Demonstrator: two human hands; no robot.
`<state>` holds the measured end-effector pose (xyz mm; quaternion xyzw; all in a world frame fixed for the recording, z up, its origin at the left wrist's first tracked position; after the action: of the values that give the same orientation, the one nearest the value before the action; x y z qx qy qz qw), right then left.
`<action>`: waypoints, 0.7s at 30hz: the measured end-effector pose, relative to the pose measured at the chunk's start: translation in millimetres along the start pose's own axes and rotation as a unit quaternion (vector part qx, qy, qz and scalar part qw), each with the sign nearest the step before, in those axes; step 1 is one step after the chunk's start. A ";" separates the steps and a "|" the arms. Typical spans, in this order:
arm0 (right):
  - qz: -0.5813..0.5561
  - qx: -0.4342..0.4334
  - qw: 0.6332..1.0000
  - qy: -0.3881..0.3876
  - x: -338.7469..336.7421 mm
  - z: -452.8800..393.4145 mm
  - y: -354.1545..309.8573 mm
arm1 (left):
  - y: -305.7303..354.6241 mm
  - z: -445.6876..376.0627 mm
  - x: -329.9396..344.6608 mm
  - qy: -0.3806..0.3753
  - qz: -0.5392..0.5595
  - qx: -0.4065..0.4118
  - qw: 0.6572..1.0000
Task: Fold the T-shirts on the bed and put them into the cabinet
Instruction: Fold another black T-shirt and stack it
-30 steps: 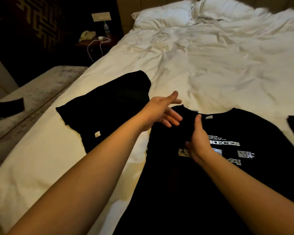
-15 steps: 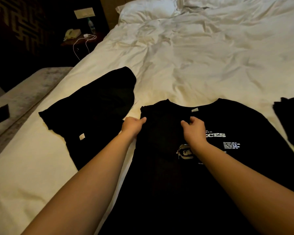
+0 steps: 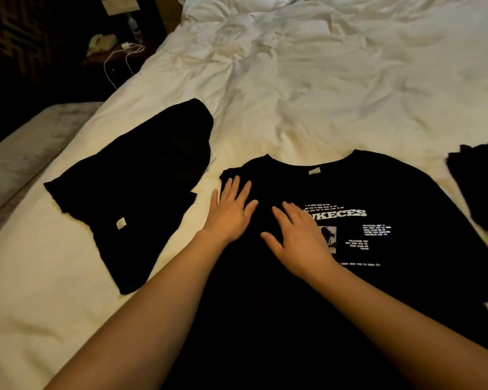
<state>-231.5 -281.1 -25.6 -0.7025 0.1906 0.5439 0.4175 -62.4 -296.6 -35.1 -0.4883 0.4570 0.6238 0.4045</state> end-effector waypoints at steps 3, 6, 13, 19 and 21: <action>0.029 -0.007 0.999 -0.028 1.3 1.2 5.2 | 0.9 2.7 7.7 -0.037 -0.016 -0.011 0.999; 0.032 -0.015 0.997 -0.064 1.0 2.5 4.2 | 3.0 4.9 2.0 -0.068 -0.034 -0.031 0.997; -0.049 0.020 0.998 0.026 -41.0 51.9 30.0 | 60.8 48.3 -16.6 0.028 -0.137 0.038 0.989; 0.001 0.144 0.978 0.149 -84.3 106.4 84.4 | 123.9 79.8 8.4 -0.031 -0.021 0.078 0.996; 0.010 0.153 0.970 0.186 -96.6 116.1 99.9 | 151.9 87.5 15.8 -0.051 -0.002 0.098 0.994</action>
<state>-406.4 -264.8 18.8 -0.7176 0.3527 0.3718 0.4716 -231.0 -250.0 -14.7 -0.4143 0.4937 0.5997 0.4743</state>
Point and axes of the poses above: each hand's wrist, its own z-axis away from the middle knuckle, its own x-axis out of the palm, y = z × x, the point moved 7 cm from there along -z, towards the middle knuckle, and after that the axes turned 3 degrees about -x, right-handed, at the moved point
